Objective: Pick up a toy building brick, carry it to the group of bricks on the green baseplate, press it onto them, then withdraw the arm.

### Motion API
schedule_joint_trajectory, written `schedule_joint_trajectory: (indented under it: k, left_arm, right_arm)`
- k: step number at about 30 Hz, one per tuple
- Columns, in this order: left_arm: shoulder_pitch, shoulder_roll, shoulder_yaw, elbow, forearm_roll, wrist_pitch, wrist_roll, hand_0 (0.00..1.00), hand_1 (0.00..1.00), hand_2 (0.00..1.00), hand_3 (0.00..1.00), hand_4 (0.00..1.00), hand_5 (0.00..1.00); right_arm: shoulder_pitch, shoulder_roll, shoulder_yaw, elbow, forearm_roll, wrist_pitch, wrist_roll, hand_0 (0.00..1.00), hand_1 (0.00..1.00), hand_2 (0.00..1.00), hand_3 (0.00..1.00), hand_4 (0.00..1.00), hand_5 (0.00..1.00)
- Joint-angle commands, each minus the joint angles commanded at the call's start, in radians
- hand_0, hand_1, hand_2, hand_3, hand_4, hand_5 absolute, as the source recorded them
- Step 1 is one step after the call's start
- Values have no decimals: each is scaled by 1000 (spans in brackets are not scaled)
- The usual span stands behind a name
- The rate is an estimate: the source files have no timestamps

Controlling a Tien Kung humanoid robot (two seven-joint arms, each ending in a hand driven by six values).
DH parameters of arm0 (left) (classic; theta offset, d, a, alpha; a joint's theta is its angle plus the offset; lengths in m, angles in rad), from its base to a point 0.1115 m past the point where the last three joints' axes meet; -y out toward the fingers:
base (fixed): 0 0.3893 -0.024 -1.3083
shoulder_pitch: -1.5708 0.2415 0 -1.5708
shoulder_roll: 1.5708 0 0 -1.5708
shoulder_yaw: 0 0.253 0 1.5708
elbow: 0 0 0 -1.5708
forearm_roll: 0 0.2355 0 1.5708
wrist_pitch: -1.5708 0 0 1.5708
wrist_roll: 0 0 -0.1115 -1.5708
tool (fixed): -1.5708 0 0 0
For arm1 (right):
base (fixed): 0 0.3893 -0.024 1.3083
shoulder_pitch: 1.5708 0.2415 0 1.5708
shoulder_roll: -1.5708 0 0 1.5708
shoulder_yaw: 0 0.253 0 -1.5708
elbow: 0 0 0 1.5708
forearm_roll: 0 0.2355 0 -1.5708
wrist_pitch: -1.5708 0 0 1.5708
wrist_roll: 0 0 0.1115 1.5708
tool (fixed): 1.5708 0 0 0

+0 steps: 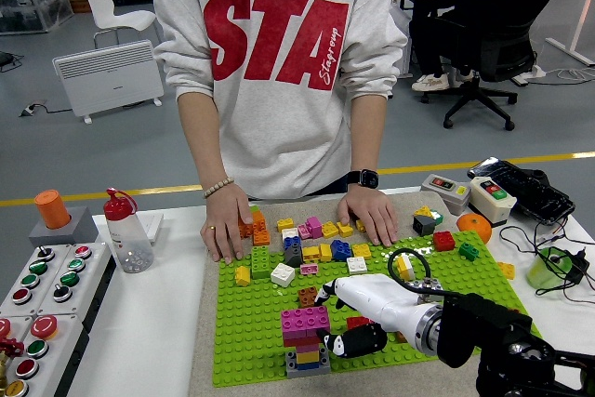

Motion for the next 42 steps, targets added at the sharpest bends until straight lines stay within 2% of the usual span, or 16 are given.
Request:
schedule_joint_trajectory:
  k: [15, 16, 21, 22, 27, 28, 33, 34, 39, 40, 42]
  left_arm:
    - [3, -1, -2, 0, 3, 0, 1, 653, 689, 672, 576, 284, 998]
    - [3, -1, -2, 0, 3, 0, 1, 653, 689, 672, 576, 284, 998]
    - [5, -2, -2, 0, 4, 0, 2, 653, 689, 672, 576, 284, 998]
    - [6, -2, -2, 0, 5, 0, 2, 653, 690, 672, 576, 283, 998]
    - [7, -2, -3, 0, 6, 0, 2, 653, 690, 672, 576, 283, 998]
    - [7, -2, -2, 0, 6, 0, 2, 653, 689, 672, 576, 283, 998]
    - [8, -2, -1, 0, 6, 0, 2, 653, 689, 672, 576, 283, 998]
    - [8, -2, -1, 0, 5, 0, 2, 654, 688, 672, 577, 283, 998]
    - [7, -1, 0, 0, 4, 0, 2, 654, 688, 672, 577, 283, 998]
    - [7, -1, 0, 0, 4, 0, 2, 654, 689, 672, 576, 283, 998]
    - [6, -1, 0, 0, 3, -1, 1, 654, 689, 672, 576, 283, 998]
  right_arm:
    - [-2, 2, -4, 0, 0, 1, 4, 676, 712, 812, 603, 521, 294]
    - [-2, 2, -4, 0, 0, 2, 5, 684, 720, 859, 627, 523, 294]
    - [-3, 3, -3, -1, 0, 6, 8, 684, 720, 859, 627, 523, 294]
    - [-4, 4, -3, -1, 1, 7, 8, 695, 729, 889, 707, 538, 289]
    - [-5, 5, -3, -4, 1, 8, 11, 695, 729, 889, 707, 538, 289]
    - [-5, 6, -3, -6, 0, 7, 12, 711, 743, 930, 767, 553, 288]
    - [-6, 8, -3, -11, -5, -1, 17, 711, 743, 930, 767, 553, 288]
    - [-6, 9, -2, -12, -5, -3, 18, 720, 755, 962, 825, 578, 294]
    - [-6, 10, 0, -17, -7, -7, 21, 720, 755, 962, 825, 578, 294]
    - [-6, 10, 0, -18, -7, -8, 22, 737, 769, 975, 907, 626, 320]
    - [-6, 10, 1, -20, -6, -9, 23, 737, 769, 975, 907, 626, 320]
